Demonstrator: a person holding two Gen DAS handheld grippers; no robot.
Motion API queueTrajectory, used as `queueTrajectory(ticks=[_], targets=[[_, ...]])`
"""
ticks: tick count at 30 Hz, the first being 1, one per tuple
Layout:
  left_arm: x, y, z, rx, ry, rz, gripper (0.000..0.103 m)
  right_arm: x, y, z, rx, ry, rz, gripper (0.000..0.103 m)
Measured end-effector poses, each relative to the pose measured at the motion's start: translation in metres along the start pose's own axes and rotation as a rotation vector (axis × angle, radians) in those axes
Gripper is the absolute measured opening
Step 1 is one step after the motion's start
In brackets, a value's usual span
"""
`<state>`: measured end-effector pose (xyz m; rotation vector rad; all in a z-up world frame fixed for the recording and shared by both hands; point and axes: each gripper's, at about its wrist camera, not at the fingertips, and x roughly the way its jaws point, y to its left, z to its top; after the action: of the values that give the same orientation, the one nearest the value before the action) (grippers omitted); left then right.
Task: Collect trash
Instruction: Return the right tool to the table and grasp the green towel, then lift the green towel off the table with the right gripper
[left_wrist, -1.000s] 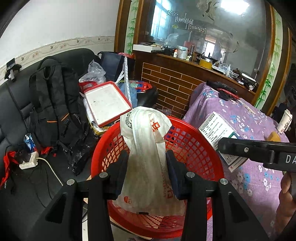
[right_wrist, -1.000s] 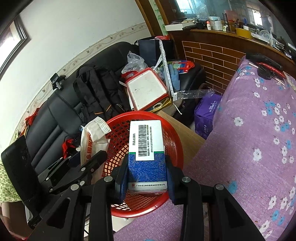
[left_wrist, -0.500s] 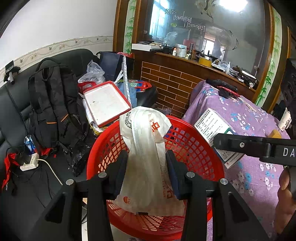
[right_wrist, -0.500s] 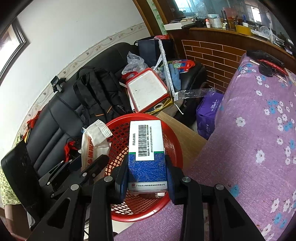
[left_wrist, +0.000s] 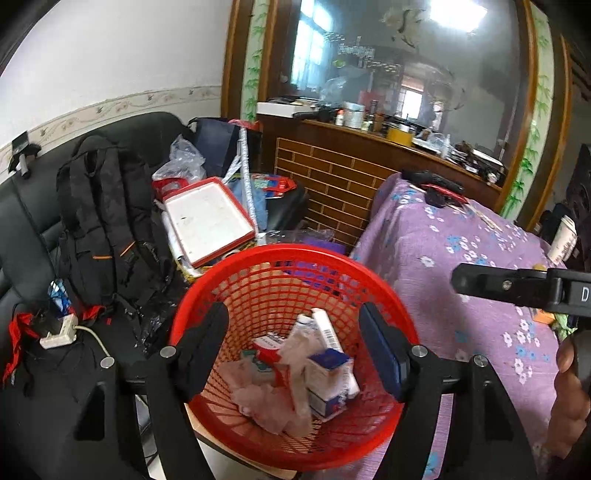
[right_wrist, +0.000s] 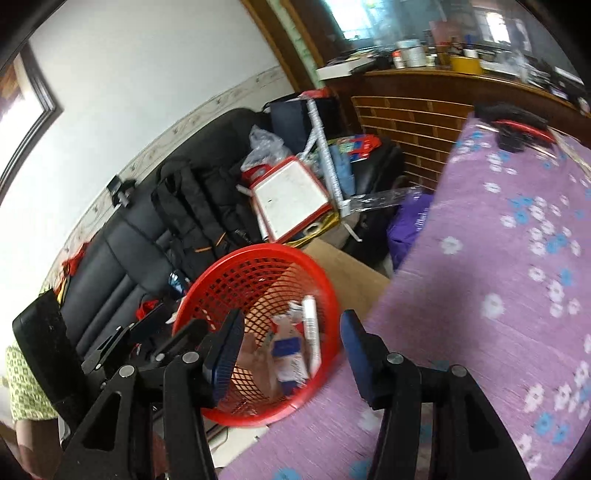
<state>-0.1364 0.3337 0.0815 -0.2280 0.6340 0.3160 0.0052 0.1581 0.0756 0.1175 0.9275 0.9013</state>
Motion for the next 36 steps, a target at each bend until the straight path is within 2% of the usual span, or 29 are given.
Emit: queueTrajectory(ticks=[8,16,20,21,23,25,26,30,34,36], targets=[[-0.004,-0.062,-0.004,0.111,0.023,-0.087,0.072,-0.083,-0.075,-0.025,0.110,-0.103,-0.104,0.058],[-0.009,-0.152,-0.014,0.297,0.066,-0.204,0.073,-0.205,-0.196,-0.064,0.247,-0.247,-0.415,0.058],[-0.010,-0.203,-0.021,0.400,0.103,-0.282,0.074,-0.253,-0.260,-0.085,0.317,-0.260,-0.588,0.058],[-0.010,-0.217,-0.022,0.427,0.118,-0.305,0.074,-0.257,-0.275,-0.088,0.322,-0.244,-0.604,0.060],[-0.010,-0.237,-0.023,0.462,0.135,-0.340,0.074,-0.257,-0.305,-0.099,0.350,-0.186,-0.604,0.062],[-0.010,-0.264,-0.023,0.500,0.156,-0.376,0.074,-0.252,-0.322,-0.106,0.359,-0.174,-0.554,0.062],[-0.009,-0.274,-0.024,0.514,0.166,-0.392,0.075,-0.245,-0.327,-0.109,0.358,-0.157,-0.516,0.062],[-0.002,-0.312,-0.025,0.576,0.193,-0.419,0.075,-0.220,-0.329,-0.115,0.342,-0.126,-0.471,0.062],[0.015,-0.343,-0.025,0.600,0.251,-0.465,0.075,-0.219,-0.327,-0.120,0.291,-0.147,-0.472,0.043],[0.029,-0.358,-0.022,0.601,0.265,-0.459,0.075,-0.230,-0.328,-0.123,0.310,-0.200,-0.449,0.041]])
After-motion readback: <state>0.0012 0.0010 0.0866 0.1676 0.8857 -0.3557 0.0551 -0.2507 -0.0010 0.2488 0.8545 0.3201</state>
